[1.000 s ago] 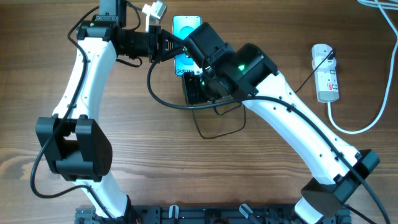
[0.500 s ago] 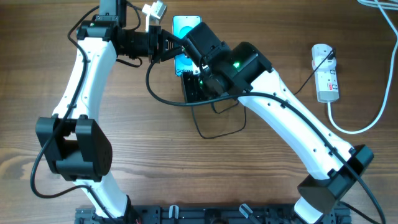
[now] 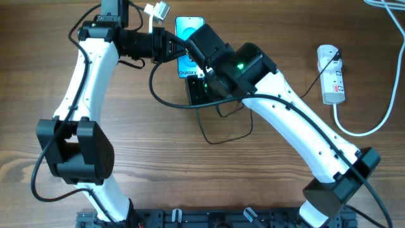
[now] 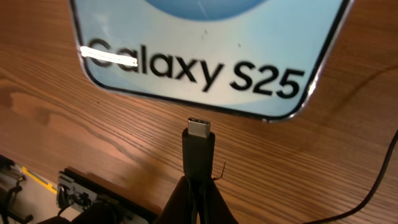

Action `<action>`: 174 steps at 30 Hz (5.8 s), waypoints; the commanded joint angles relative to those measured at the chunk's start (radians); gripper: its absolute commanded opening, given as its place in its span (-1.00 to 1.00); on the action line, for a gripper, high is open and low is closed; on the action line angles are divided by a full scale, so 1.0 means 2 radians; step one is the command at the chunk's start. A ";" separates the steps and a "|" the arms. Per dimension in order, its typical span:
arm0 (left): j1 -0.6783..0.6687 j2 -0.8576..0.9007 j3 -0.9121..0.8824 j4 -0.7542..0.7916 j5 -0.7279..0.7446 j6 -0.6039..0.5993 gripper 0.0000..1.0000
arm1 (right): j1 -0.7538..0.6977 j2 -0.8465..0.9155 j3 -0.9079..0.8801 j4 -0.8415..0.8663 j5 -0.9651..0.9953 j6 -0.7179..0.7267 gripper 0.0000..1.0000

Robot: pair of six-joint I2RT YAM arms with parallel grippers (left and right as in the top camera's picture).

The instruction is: Plug charger to phone and switch on socket

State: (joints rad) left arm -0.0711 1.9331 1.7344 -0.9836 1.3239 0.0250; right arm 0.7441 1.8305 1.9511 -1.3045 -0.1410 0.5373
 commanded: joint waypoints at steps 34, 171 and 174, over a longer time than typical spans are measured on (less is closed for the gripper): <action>-0.002 -0.014 0.002 0.002 0.020 0.012 -0.92 | -0.003 0.006 0.002 0.020 -0.008 -0.006 -0.91; -0.059 0.114 -0.122 0.041 -0.288 -0.030 -0.90 | -0.040 -0.011 0.002 -0.012 0.020 0.008 0.99; -0.059 0.114 -0.123 0.041 -0.293 -0.030 -0.90 | -0.040 -0.011 0.002 -0.012 0.020 0.008 1.00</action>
State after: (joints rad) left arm -0.1852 2.1490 1.4952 -0.9035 0.7410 -0.0357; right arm 0.6640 1.8305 1.9362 -1.3251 -0.1108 0.5388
